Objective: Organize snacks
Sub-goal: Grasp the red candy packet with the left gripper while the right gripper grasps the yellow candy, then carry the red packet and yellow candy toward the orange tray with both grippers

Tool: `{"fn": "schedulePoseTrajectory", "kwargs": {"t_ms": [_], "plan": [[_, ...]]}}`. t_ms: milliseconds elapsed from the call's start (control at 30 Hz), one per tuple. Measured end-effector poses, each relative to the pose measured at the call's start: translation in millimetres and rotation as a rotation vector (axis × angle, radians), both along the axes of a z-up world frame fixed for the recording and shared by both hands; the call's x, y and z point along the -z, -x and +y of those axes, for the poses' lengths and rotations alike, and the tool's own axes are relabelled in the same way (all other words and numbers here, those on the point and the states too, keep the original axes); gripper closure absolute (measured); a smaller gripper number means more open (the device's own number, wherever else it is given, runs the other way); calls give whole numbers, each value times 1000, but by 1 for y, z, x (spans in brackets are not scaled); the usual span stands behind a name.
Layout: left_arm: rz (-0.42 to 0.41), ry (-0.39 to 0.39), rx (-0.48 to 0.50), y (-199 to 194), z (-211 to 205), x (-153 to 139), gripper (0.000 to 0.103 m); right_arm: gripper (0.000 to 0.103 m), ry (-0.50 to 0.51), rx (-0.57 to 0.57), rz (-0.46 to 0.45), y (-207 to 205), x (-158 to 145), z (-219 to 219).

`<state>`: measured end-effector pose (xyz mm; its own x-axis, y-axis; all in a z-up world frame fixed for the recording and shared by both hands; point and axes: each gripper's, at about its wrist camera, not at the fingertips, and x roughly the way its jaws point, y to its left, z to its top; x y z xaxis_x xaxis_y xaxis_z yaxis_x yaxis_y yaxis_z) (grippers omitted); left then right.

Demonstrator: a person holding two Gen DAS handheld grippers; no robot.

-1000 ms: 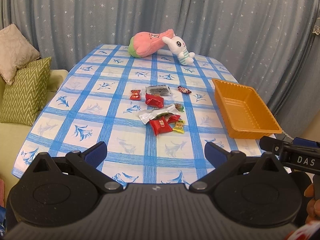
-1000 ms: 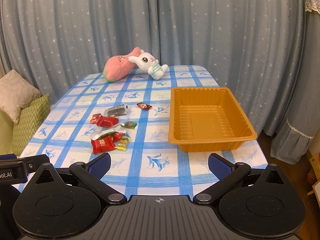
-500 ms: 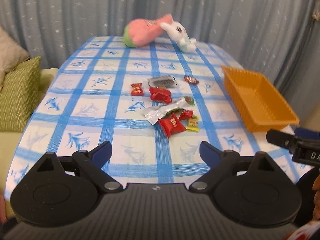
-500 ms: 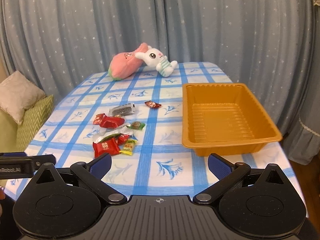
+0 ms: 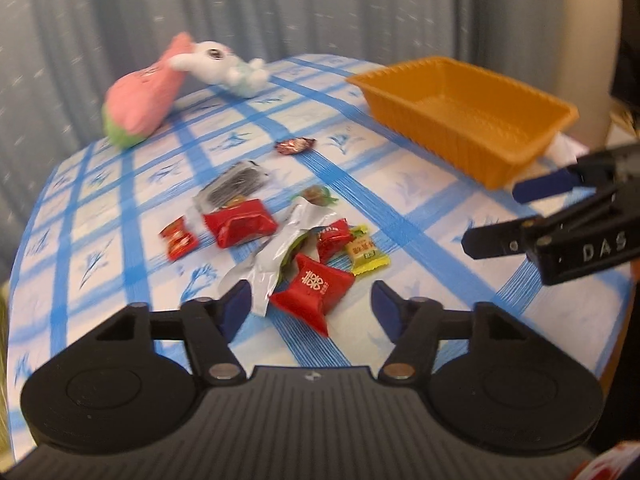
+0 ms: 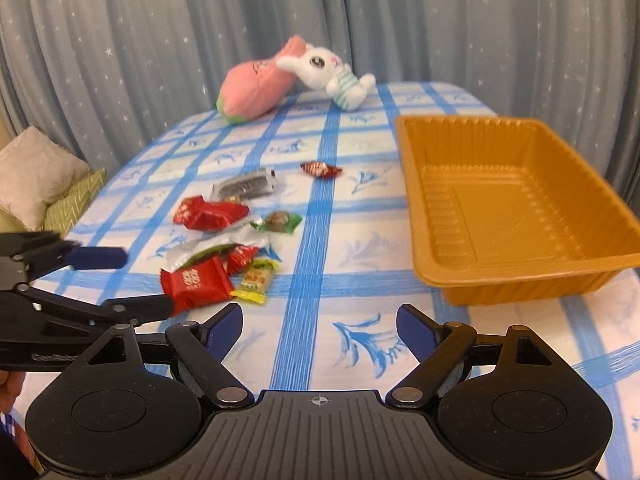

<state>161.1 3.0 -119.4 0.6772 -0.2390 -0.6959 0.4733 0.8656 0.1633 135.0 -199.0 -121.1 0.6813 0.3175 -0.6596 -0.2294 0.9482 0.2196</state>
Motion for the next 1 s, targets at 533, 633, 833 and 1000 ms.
{"fn": "schedulePoseTrajectory", "kwargs": {"t_ms": [533,633,833,1000], "plan": [[72,-32,44,-23,-1,22,79,19,-23,-23,22,-32,22,19],[97,17,-58,-17,7,20,79,21,-30,-30,13,-38,23,26],[58,41,-100,-1,15,19,76,40,-43,-56,11,-52,29,42],[11,-11,-53,5,8,21,70,47,-28,-84,23,-62,34,55]]}}
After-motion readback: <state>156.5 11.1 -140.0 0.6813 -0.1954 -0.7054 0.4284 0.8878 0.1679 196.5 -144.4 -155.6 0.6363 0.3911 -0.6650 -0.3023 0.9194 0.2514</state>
